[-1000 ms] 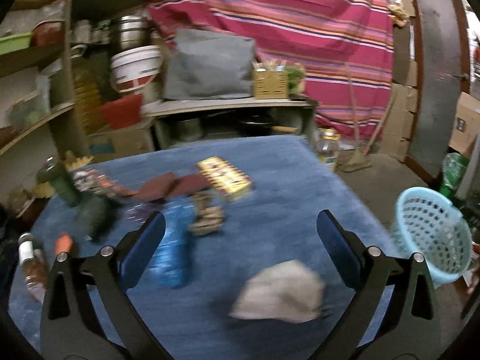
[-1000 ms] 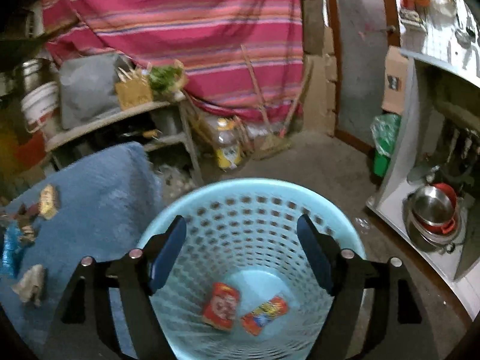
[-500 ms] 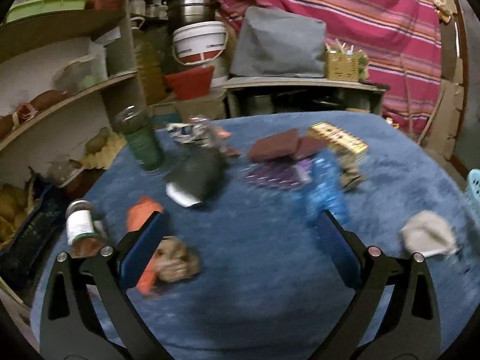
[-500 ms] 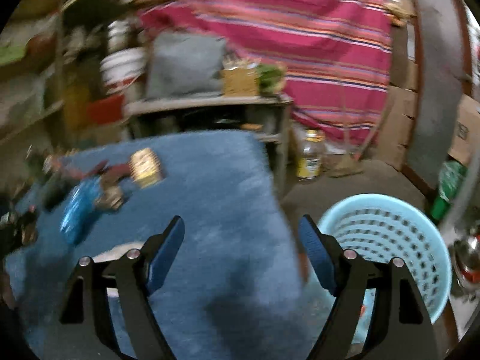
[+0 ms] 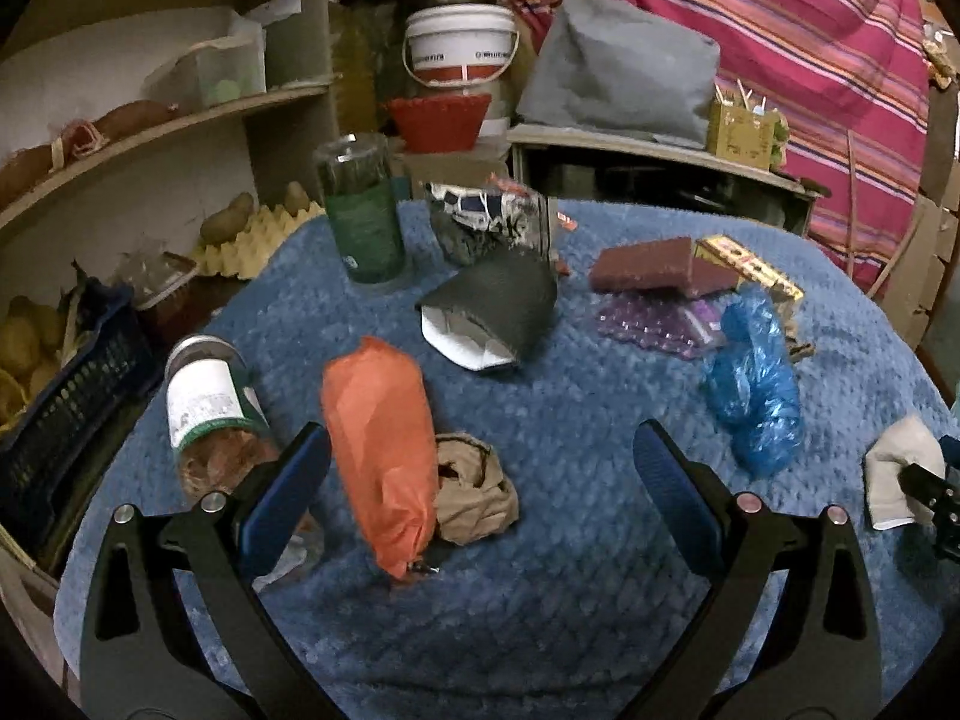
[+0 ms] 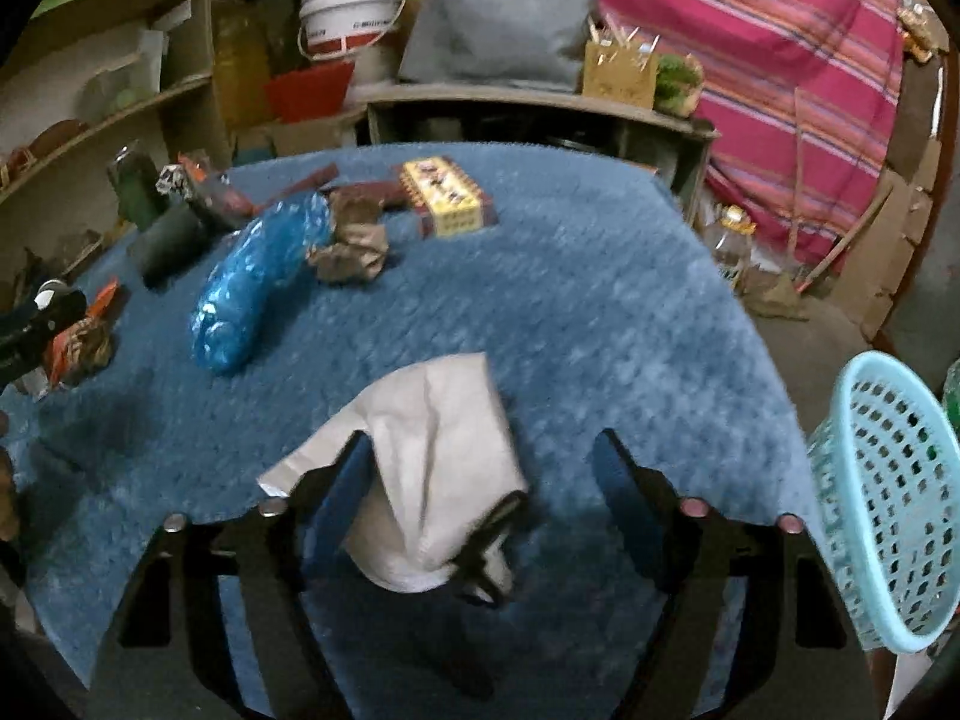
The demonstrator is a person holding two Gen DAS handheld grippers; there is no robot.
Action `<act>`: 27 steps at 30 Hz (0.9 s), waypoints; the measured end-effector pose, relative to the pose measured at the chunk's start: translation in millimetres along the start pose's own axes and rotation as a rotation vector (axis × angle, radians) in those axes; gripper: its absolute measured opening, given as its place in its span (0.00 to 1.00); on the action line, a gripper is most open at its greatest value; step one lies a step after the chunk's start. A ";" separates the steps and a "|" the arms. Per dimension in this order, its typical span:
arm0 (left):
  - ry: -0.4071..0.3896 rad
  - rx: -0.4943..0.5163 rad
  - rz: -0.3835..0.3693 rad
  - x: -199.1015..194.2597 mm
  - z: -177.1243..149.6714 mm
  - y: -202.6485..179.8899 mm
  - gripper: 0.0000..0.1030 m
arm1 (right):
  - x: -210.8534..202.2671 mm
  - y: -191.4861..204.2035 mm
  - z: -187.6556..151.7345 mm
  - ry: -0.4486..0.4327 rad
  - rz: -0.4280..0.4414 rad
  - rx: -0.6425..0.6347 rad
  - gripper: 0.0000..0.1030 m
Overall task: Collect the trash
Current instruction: 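Grasp the white cloth mask with the right gripper while the left moves to the orange bag, then grasp the orange plastic bag with the left gripper while the right holds the white cloth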
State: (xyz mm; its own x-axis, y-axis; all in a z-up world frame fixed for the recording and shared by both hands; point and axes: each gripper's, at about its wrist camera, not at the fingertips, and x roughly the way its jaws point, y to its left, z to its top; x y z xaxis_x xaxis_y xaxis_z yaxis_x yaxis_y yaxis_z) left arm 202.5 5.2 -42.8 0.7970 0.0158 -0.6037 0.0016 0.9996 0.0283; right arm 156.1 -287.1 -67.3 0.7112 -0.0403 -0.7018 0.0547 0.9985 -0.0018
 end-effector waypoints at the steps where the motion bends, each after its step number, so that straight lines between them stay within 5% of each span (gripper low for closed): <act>1: 0.009 0.001 0.002 2.5 -0.3 -0.8 0.95 | 2.4 1.9 -0.4 0.009 0.014 -0.002 0.51; 6: 0.022 0.007 0.019 9.6 2.7 -2.6 0.95 | 5.5 13.0 3.5 0.000 0.034 -0.040 0.28; 24: 0.192 -0.084 0.141 73.8 23.1 18.9 0.74 | 10.5 30.1 15.3 -0.026 0.032 -0.049 0.27; 26: 0.211 -0.077 0.153 79.3 24.6 20.1 0.66 | 11.7 32.3 16.3 -0.026 0.031 -0.050 0.27; 27: 0.225 -0.074 0.153 81.7 24.5 20.9 0.54 | 12.1 33.3 17.4 -0.027 0.032 -0.049 0.27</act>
State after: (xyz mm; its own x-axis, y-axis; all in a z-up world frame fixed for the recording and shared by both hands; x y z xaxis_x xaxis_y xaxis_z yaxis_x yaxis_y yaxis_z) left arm 282.5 26.7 -72.0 0.6304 0.1635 -0.7589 -0.1593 0.9840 0.0796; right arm 178.8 -254.9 -63.5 0.7310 -0.0086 -0.6823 -0.0024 0.9999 -0.0152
